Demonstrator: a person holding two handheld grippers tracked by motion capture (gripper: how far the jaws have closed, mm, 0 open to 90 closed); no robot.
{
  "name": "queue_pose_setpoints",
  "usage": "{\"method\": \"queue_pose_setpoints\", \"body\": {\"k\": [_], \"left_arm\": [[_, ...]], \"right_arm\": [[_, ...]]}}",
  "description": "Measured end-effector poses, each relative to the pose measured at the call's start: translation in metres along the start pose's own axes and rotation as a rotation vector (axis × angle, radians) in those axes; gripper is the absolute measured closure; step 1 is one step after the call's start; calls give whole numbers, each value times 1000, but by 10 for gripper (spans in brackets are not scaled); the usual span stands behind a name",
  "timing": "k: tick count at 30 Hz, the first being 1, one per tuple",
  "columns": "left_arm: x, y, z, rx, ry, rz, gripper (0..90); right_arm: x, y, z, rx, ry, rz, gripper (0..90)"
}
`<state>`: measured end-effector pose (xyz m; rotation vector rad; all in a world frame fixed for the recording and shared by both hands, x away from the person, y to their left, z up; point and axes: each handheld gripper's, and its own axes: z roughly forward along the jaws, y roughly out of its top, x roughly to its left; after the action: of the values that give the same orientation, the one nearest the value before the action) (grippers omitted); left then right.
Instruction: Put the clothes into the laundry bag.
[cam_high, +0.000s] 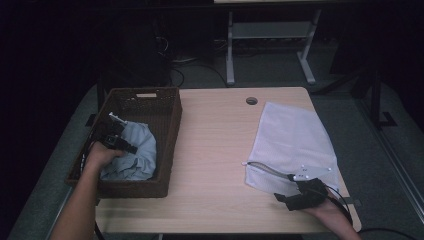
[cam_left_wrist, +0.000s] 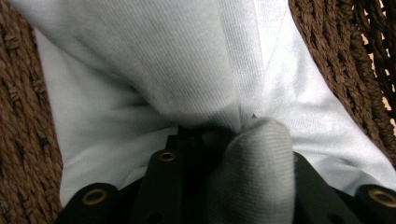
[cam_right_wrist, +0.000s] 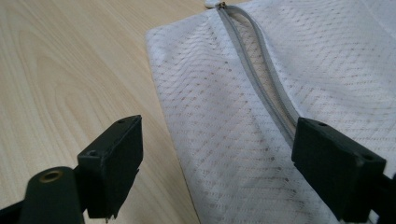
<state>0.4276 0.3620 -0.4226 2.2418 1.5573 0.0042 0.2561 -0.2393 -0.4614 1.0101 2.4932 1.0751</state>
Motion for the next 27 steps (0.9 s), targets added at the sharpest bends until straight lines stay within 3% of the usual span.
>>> {"method": "queue_pose_setpoints", "body": {"k": [3,9,18,27], "left_arm": [[-1,1,-5,-12,3,2,757],[-5,3,-21,-82,-28,19,760],[-18,9,-57,-222,-71,54,762],[-34,14,-88,-301,-88,84,761]], "right_arm": [[0,0,0,0,0,5,157],[-1,-1,-1,-4,-1,8,157],[-2,-1,-1,-6,-2,10,157],[-2,-1,-2,-9,-5,11,157]]}}
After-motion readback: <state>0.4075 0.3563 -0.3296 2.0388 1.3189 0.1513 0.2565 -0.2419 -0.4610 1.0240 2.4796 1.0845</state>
